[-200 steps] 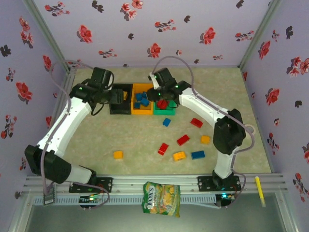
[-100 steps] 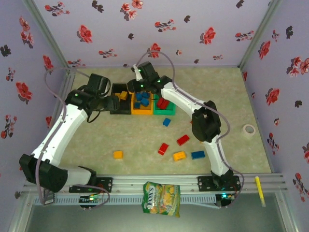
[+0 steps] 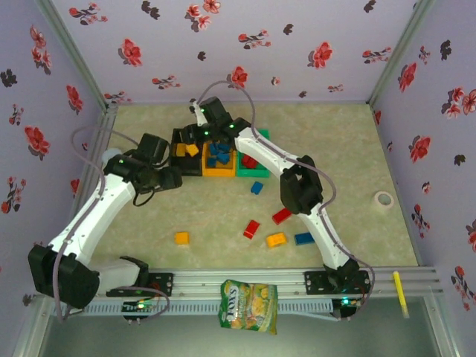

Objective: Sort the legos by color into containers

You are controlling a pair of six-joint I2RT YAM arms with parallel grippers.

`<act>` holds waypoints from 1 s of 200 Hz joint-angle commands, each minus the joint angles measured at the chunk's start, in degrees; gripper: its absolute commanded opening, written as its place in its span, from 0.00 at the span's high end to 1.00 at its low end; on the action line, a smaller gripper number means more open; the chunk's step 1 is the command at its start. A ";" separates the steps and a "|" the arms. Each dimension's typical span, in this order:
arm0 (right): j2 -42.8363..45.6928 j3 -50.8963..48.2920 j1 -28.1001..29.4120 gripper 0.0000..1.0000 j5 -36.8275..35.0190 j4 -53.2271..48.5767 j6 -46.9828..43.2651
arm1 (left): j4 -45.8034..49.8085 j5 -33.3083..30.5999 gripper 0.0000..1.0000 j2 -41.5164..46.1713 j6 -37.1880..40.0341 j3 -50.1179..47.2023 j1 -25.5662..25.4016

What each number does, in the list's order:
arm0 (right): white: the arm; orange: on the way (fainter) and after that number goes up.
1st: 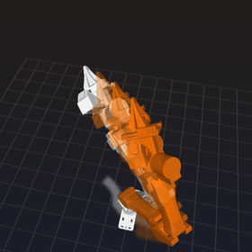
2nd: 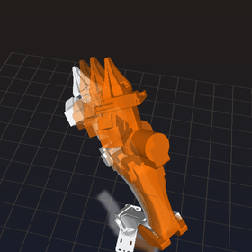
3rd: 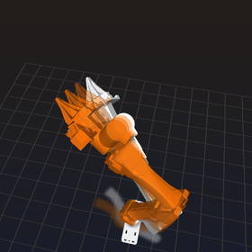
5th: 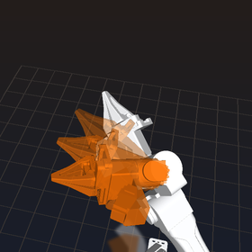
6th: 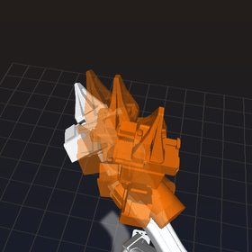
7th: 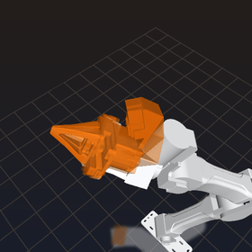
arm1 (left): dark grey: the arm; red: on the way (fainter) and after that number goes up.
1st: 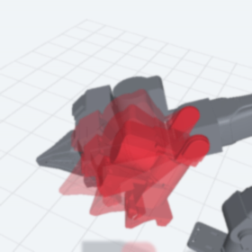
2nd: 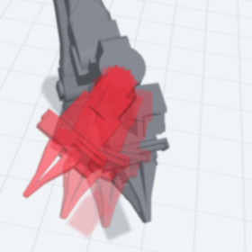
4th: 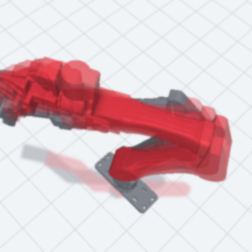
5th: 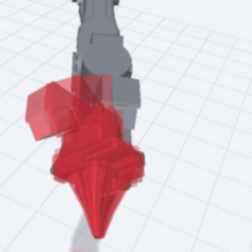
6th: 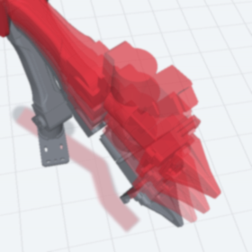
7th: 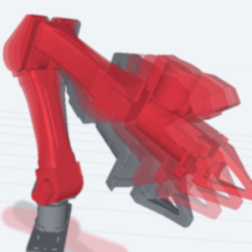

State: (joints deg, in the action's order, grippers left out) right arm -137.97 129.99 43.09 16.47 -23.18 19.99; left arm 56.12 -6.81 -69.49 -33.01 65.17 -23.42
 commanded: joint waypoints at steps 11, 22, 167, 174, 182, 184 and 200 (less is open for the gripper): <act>-0.51 3.57 0.24 0.40 0.22 -2.96 -0.67 | -0.47 1.53 0.27 1.07 -6.05 -4.23 -2.80; 0.09 3.73 0.24 0.40 -0.07 -4.10 -1.27 | -0.96 1.58 0.27 1.03 -7.77 -5.97 -4.16; 25.80 -24.96 -4.33 0.31 -11.09 -6.62 -3.91 | -9.95 4.30 0.26 -0.16 -24.99 -23.87 -17.66; 25.94 -25.26 -4.33 0.31 -11.11 -6.52 -3.77 | -10.13 4.27 0.26 -0.20 -25.15 -24.30 -17.88; 25.94 -25.44 -4.33 0.31 -11.11 -6.53 -3.57 | -10.28 4.33 0.26 -0.42 -25.27 -24.75 -18.06; 25.94 -25.48 -4.33 0.31 -11.06 -6.48 -3.56 | -10.29 4.30 0.26 -0.39 -25.30 -24.87 -18.13; 25.83 -25.52 -4.33 0.31 -10.76 -6.53 -3.16 | -10.41 4.35 0.27 -0.55 -25.55 -25.56 -18.58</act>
State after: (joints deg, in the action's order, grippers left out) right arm -112.73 105.14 38.50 6.59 -29.54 16.69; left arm 46.04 -2.74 -69.43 -56.36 41.19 -41.17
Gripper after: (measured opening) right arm 0.689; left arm 0.740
